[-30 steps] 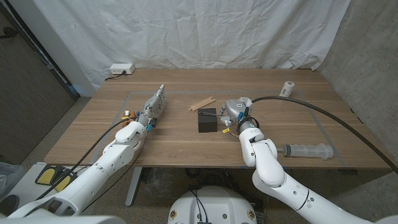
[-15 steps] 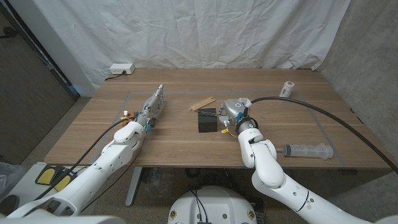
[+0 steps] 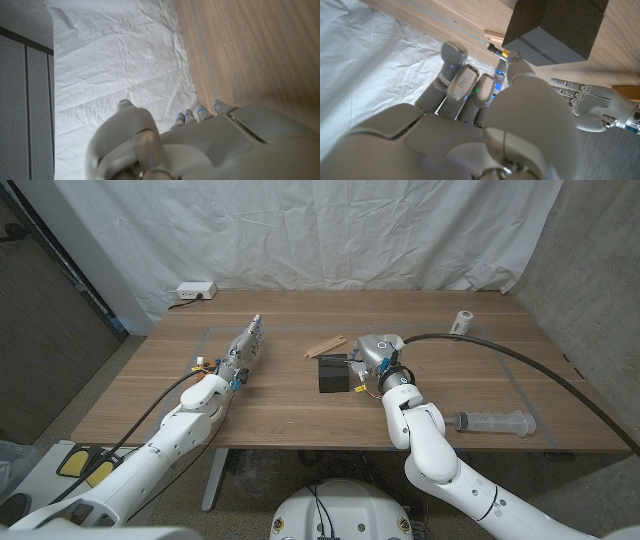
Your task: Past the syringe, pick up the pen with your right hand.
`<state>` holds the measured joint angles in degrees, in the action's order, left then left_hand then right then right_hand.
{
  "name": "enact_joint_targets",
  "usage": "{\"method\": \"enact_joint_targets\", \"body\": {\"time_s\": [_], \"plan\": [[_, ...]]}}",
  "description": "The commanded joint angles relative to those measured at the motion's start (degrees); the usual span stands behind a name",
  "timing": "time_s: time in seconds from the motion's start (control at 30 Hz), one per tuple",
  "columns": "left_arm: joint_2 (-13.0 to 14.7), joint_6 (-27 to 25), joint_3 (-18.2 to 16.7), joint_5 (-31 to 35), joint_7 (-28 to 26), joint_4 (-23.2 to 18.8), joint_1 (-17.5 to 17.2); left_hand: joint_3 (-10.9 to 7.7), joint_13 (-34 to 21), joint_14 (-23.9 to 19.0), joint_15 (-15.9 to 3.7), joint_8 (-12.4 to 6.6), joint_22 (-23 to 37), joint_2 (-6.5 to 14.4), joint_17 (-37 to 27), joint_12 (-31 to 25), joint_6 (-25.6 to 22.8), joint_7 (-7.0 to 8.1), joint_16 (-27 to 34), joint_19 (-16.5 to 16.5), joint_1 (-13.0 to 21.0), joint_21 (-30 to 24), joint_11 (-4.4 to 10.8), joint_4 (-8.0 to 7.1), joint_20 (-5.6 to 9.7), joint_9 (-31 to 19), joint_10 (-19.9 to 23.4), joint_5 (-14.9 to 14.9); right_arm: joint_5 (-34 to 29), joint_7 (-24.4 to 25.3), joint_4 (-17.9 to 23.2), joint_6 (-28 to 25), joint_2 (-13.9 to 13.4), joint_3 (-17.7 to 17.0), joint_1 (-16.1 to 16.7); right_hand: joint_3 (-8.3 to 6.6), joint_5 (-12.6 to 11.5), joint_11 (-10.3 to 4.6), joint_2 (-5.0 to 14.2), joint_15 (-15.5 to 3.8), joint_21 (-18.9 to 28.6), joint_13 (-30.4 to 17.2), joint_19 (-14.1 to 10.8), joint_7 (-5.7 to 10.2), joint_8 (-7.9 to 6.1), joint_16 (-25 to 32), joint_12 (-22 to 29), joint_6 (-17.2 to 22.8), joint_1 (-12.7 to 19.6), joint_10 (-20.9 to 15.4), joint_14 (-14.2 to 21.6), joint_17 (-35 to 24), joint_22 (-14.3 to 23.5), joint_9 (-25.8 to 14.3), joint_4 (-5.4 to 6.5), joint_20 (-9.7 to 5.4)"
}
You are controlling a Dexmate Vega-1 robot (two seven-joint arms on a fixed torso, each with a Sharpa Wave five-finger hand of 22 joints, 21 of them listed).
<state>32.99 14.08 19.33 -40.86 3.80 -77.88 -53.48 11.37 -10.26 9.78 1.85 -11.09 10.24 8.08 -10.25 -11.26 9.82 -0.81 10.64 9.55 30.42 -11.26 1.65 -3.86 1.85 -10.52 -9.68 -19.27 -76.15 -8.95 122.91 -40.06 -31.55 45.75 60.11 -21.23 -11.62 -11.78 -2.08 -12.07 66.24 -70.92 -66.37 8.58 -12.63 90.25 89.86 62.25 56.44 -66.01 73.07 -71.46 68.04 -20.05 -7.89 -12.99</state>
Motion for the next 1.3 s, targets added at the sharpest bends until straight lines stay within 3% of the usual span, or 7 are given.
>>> {"method": "enact_joint_targets", "body": {"time_s": [0.03, 1.3], "plan": [[0.8, 0.1, -0.4, -0.2, 0.3, -1.1, -0.6, 0.53, -0.3, 4.2, 0.11, 0.18, 0.1, -0.1, -0.2, -0.1, 4.2, -0.39, 0.0, 4.6, 0.8, -0.2, -0.25, 0.08, 0.83, -0.2, -4.3, 0.2, -3.0, -1.7, 1.8, 1.2, 0.3, -0.5, 0.0, -0.61, 0.1, 0.27, 0.74, 0.07, 0.4, -0.2, -0.1, 3.03, -2.24, 0.0, 0.1, 3.5, -0.1, -0.5, 0.3, -0.1, 0.0, -3.1, 0.16, 0.26], [2.7, -0.3, -1.8, -0.6, -0.1, -3.8, -1.9, 0.61, -0.3, 4.3, 0.12, 0.11, 0.1, -0.1, -0.2, -0.1, 4.4, -0.39, 0.0, 4.7, 1.1, -0.2, -0.38, 0.09, 0.73, -0.2, -4.4, 0.3, -6.0, -5.7, 7.3, 7.6, 3.2, -4.2, -1.4, -1.62, 0.5, 0.27, 0.75, 0.05, 1.0, -0.2, -0.1, 3.05, -2.25, 0.0, 0.0, 3.6, -0.3, -0.8, 0.5, -0.1, -0.1, -3.4, 0.09, 0.24]]}}
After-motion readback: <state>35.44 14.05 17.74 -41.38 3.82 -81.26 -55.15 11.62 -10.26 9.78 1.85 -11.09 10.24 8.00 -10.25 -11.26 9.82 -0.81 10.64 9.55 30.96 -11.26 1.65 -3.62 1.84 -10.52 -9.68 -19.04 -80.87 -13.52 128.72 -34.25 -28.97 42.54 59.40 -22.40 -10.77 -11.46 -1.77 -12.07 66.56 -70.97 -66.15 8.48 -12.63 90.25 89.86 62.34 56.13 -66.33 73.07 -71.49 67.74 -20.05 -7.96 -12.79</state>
